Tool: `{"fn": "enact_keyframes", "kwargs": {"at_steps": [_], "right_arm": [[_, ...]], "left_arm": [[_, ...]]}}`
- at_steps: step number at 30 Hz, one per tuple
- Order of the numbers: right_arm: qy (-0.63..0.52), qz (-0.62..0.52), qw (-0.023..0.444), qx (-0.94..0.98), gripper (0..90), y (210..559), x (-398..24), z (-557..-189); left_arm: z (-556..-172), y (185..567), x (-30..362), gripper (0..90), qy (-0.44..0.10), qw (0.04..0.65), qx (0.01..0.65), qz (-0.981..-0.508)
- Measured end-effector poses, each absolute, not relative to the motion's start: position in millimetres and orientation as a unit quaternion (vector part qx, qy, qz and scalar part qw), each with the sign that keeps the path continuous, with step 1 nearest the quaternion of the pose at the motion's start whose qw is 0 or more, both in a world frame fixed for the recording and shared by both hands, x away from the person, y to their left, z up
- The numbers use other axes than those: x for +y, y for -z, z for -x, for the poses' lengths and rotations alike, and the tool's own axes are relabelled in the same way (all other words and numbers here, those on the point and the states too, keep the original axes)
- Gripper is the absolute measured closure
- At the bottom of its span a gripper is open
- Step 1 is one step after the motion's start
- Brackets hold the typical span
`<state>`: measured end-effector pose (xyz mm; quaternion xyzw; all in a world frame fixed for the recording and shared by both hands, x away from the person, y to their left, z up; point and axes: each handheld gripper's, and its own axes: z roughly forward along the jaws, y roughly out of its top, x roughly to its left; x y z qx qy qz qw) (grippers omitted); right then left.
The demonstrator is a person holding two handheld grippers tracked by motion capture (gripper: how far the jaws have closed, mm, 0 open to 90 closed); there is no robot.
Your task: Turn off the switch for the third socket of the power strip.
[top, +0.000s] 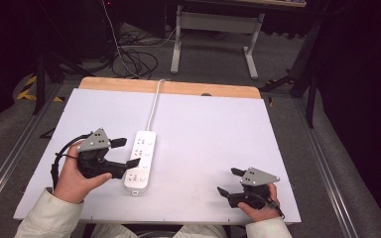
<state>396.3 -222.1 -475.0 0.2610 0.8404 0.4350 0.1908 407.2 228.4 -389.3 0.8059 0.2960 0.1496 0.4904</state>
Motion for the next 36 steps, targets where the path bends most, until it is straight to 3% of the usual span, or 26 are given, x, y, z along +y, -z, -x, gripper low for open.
{"fn": "enact_keyframes", "kwargs": {"at_steps": [14, 27, 36], "right_arm": [[-0.438, -0.26, 0.19, 0.839, 20.6, 474.6, -223.0, -396.2], [-0.437, -0.26, 0.189, 0.84, 20.7, 474.9, -223.1, -396.4], [-0.437, -0.261, 0.188, 0.84, 20.7, 474.9, -223.5, -396.4]], "left_arm": [[-391.4, 405.5, 264.6, 11.7, -0.177, 0.502, 0.282, -0.798], [-384.9, 433.2, 295.1, 10.5, -0.184, 0.528, 0.301, -0.773], [-377.1, 448.2, 309.8, 9.6, -0.182, 0.497, 0.291, -0.797]]}}
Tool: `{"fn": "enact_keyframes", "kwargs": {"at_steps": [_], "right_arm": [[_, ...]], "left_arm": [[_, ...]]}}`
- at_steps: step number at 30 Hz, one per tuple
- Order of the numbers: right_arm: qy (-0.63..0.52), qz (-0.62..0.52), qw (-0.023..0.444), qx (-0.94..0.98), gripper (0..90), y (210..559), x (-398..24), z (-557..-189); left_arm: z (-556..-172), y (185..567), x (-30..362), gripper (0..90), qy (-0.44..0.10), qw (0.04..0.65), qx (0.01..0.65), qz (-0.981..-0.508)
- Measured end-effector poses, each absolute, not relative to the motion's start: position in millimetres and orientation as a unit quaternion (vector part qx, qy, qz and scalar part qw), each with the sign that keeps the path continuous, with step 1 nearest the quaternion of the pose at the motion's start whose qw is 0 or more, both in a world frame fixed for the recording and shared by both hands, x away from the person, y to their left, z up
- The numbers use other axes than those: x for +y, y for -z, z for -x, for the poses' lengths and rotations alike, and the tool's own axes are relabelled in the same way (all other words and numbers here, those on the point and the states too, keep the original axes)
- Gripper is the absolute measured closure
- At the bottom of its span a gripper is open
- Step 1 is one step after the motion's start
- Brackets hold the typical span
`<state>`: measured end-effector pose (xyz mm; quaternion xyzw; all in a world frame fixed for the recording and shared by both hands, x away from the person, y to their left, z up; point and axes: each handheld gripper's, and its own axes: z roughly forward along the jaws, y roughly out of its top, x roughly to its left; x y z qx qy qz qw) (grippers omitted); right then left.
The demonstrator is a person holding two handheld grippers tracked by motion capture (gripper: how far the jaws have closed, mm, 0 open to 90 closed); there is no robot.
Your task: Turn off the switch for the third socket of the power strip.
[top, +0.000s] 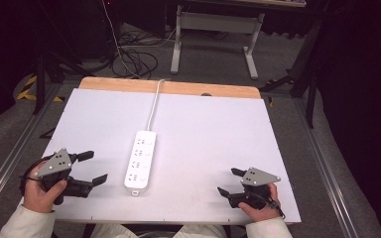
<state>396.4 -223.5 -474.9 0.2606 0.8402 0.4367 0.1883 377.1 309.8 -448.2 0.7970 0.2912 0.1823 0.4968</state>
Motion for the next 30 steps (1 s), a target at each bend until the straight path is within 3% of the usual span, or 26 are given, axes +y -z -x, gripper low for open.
{"fn": "enact_keyframes", "kwargs": {"at_steps": [15, 30], "right_arm": [[-0.437, -0.261, 0.187, 0.84, 20.7, 475.5, -224.0, -397.1], [-0.436, -0.261, 0.186, 0.841, 20.6, 475.6, -223.6, -397.4]], "left_arm": [[-367.2, 471.4, 328.5, 8.0, -0.164, 0.503, 0.282, -0.8], [-363.9, 470.8, 330.6, 6.0, -0.161, 0.512, 0.283, -0.795]]}}
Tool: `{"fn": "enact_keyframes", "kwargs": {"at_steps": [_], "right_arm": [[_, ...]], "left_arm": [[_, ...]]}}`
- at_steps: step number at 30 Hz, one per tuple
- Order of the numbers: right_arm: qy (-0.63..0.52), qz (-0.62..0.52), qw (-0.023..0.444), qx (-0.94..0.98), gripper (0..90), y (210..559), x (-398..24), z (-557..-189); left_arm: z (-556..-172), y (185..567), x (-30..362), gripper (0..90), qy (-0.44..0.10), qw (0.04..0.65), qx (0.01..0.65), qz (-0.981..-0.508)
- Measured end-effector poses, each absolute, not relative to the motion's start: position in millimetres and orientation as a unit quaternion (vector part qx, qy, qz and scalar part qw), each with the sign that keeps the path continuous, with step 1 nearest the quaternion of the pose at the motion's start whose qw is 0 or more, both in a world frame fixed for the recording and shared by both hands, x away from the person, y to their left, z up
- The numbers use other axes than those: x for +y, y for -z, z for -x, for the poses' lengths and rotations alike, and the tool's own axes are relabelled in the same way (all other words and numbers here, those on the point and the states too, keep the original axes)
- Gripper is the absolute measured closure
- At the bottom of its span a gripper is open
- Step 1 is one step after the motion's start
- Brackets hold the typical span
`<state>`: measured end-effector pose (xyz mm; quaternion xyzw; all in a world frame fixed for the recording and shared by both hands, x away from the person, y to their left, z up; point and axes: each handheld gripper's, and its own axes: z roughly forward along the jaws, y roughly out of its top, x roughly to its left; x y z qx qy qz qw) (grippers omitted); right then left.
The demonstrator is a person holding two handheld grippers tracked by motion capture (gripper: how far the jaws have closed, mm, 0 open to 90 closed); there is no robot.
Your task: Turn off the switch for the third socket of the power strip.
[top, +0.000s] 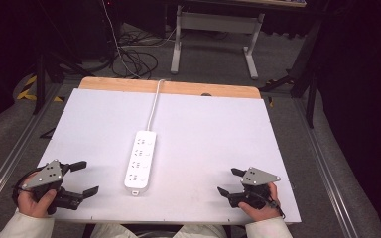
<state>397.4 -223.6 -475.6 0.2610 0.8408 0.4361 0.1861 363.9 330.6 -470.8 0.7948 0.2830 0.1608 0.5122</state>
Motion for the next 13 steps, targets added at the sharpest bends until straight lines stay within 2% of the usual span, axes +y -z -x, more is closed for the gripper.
{"fn": "enact_keyframes", "kwargs": {"at_steps": [13], "right_arm": [[-0.437, -0.261, 0.186, 0.84, 20.6, 475.7, -223.6, -397.6]], "left_arm": [[-363.4, 471.1, 330.4, 5.9, -0.17, 0.514, 0.285, -0.791]]}}
